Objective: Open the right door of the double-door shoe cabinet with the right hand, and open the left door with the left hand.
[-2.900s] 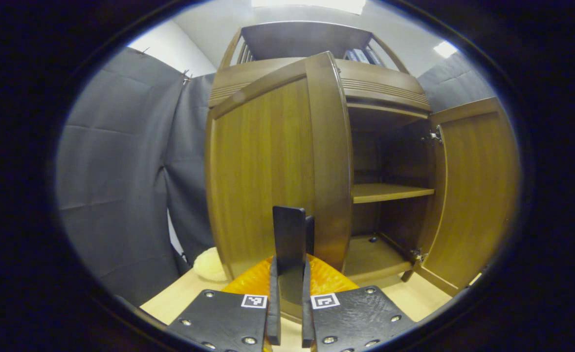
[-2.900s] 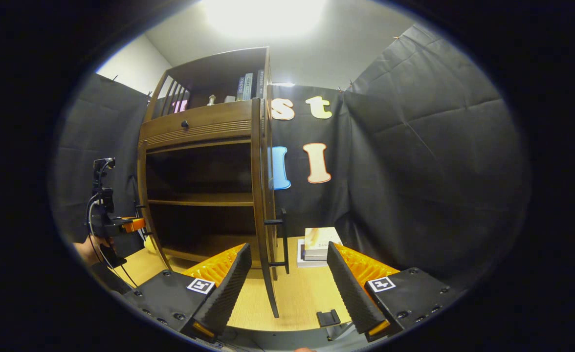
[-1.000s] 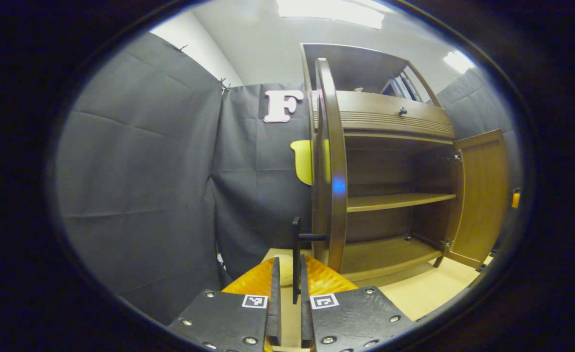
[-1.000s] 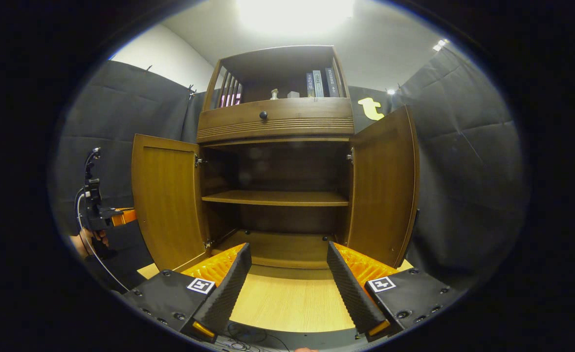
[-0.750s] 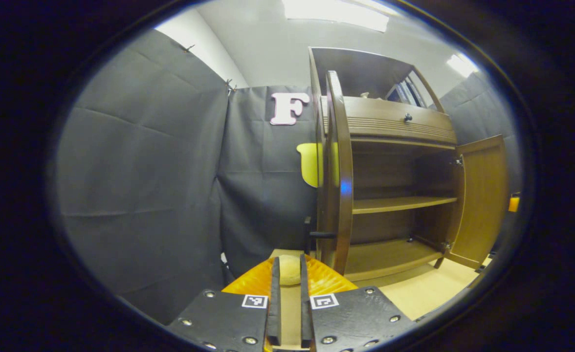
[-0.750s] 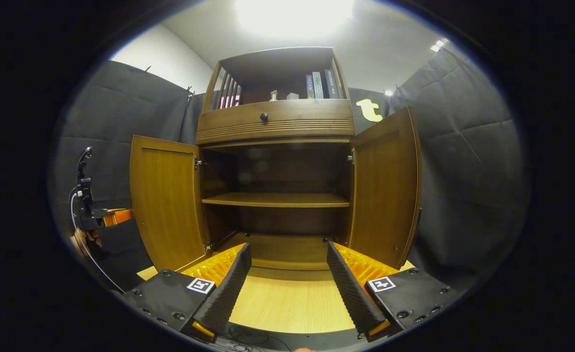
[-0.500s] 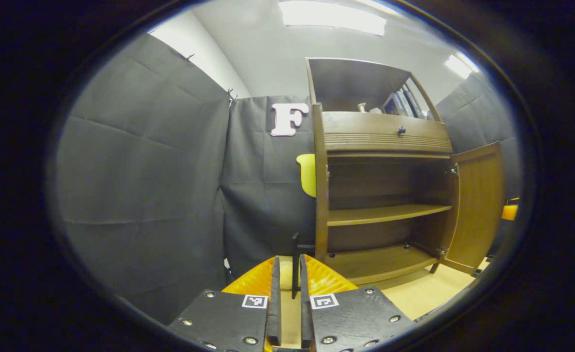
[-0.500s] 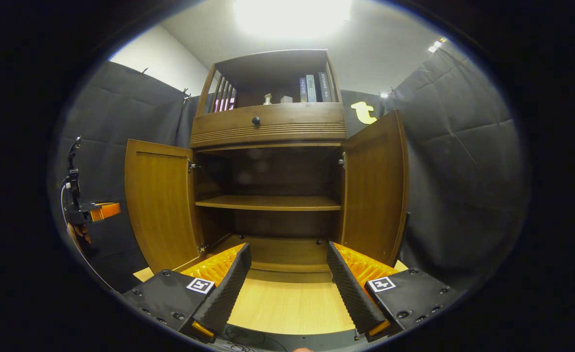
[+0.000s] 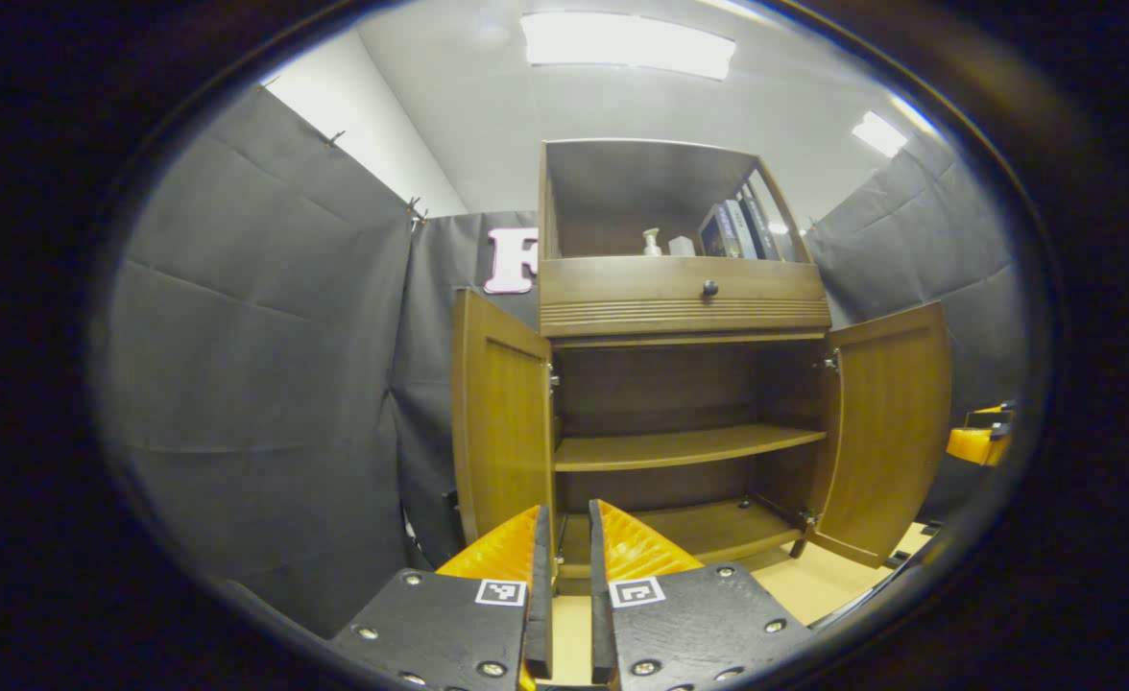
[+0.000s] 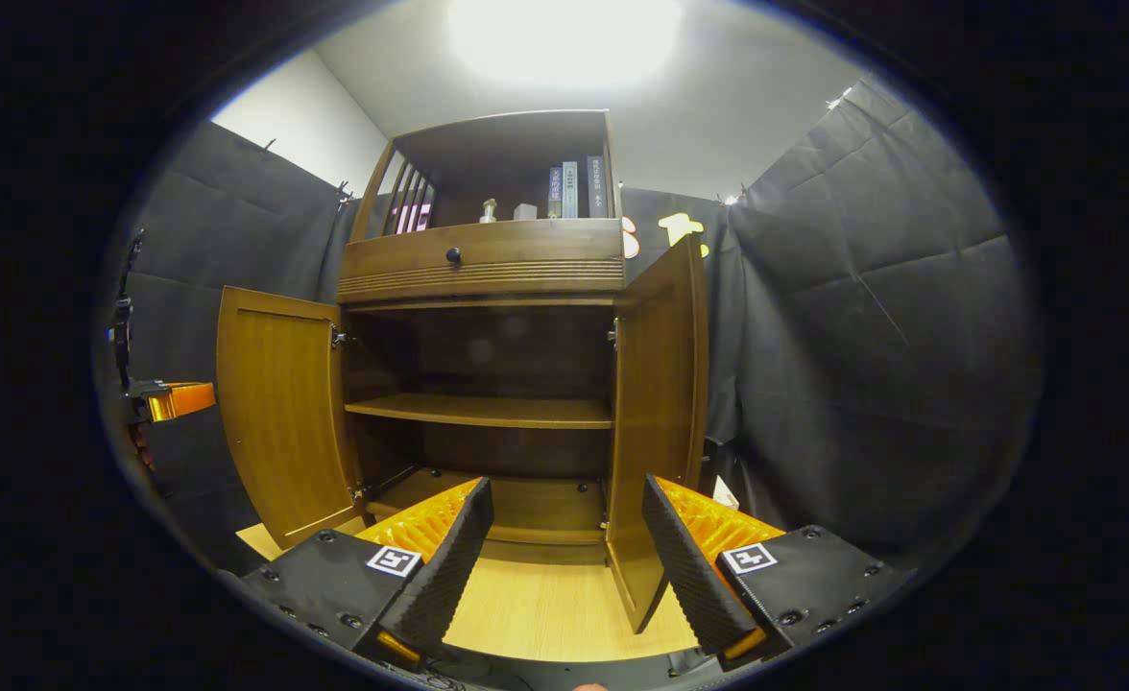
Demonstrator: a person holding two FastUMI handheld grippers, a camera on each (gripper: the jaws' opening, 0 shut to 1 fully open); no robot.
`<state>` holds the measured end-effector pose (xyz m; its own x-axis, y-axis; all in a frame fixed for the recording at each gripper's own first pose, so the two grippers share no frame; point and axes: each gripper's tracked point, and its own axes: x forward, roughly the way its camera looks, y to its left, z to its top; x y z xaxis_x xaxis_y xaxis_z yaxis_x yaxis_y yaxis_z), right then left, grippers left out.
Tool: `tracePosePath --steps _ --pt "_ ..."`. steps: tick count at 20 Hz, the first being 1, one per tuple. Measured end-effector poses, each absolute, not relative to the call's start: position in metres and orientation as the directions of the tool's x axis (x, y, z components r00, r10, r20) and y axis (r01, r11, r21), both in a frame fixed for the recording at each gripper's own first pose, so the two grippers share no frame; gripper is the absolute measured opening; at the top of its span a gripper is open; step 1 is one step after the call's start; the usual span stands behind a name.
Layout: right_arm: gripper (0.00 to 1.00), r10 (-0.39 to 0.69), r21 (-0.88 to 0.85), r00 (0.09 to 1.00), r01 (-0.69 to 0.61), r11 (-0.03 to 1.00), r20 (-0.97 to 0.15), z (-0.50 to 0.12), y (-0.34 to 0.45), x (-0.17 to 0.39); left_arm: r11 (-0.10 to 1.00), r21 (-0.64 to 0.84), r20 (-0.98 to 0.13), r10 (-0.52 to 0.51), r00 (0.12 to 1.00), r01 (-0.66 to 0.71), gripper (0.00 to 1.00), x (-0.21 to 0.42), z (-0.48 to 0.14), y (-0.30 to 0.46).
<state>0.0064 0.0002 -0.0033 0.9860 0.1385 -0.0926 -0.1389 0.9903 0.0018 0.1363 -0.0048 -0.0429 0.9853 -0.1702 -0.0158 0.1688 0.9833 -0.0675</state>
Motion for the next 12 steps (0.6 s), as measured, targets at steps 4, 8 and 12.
tracePosePath --steps 4,8,12 --pt "0.98 0.125 0.008 0.988 -0.125 0.992 -0.089 0.0 -0.016 0.008 0.985 -0.069 -0.035 -0.161 0.986 0.158 0.17 0.133 -0.043 -0.006" --pt "0.98 0.116 0.023 0.989 -0.114 0.993 -0.088 0.001 -0.027 0.009 0.99 -0.051 -0.019 -0.134 0.991 0.133 0.21 0.134 -0.04 -0.003" --pt "0.98 0.114 0.031 0.99 -0.112 0.993 -0.078 0.005 -0.032 0.013 0.991 -0.056 -0.017 -0.121 0.993 0.12 0.49 0.135 -0.038 -0.002"
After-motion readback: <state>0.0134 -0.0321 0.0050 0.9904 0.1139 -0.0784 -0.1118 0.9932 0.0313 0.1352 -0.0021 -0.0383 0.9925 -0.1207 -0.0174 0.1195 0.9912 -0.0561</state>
